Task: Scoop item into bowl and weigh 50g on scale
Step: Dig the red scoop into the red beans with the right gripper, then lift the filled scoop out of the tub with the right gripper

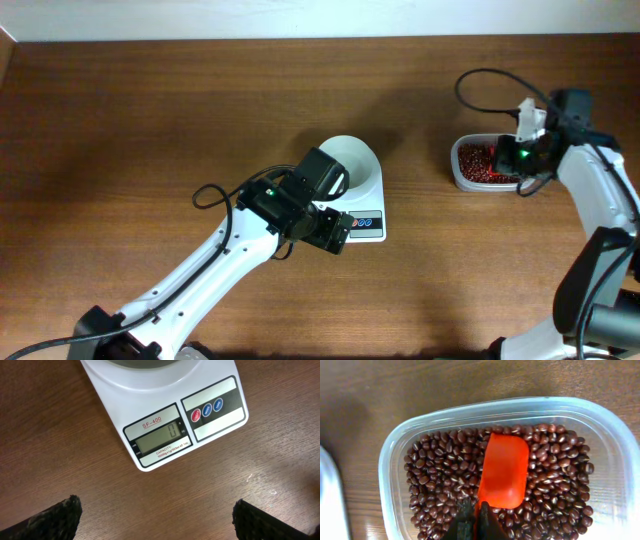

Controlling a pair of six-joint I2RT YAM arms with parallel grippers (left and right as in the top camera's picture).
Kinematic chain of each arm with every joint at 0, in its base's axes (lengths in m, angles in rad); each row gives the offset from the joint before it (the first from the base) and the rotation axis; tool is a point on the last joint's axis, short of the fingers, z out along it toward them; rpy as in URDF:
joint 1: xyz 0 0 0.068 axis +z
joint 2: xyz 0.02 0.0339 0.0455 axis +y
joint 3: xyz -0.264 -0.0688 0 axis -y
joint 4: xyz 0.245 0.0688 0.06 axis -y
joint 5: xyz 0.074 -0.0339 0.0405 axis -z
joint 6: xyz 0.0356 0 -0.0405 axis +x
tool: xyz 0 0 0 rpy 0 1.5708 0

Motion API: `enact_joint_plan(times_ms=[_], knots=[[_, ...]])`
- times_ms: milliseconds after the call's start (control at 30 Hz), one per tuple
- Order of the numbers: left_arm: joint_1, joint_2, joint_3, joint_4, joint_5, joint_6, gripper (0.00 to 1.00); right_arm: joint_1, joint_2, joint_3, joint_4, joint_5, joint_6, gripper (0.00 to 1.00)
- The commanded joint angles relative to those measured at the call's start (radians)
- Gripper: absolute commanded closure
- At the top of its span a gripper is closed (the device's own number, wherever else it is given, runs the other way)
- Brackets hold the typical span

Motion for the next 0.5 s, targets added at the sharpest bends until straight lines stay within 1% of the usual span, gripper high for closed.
enact_joint_plan(times_ms=[0, 67, 167, 400, 467], knots=[[-0.004, -0.016, -0.009, 0.003, -0.01, -0.005, 0.01, -0.064, 0.036, -0.001, -0.009, -0.193, 0.014, 0.96], [-0.004, -0.016, -0.009, 0.002, -0.01, -0.005, 0.01, -0.102, 0.036, -0.002, -0.021, -0.259, 0.013, 0.96], [-0.004, -0.016, -0.009, 0.003, -0.01, -0.005, 0.01, -0.118, 0.036, -0.015, -0.023, -0.304, 0.009, 0.96], [-0.004, -0.016, -0.009, 0.002, -0.01, -0.005, 0.01, -0.114, 0.037, -0.083, 0.003, -0.309, 0.003, 0.96], [-0.004, -0.016, -0.009, 0.002, -0.01, -0.005, 0.01, -0.115, 0.037, -0.083, 0.016, -0.348, 0.003, 0.96]])
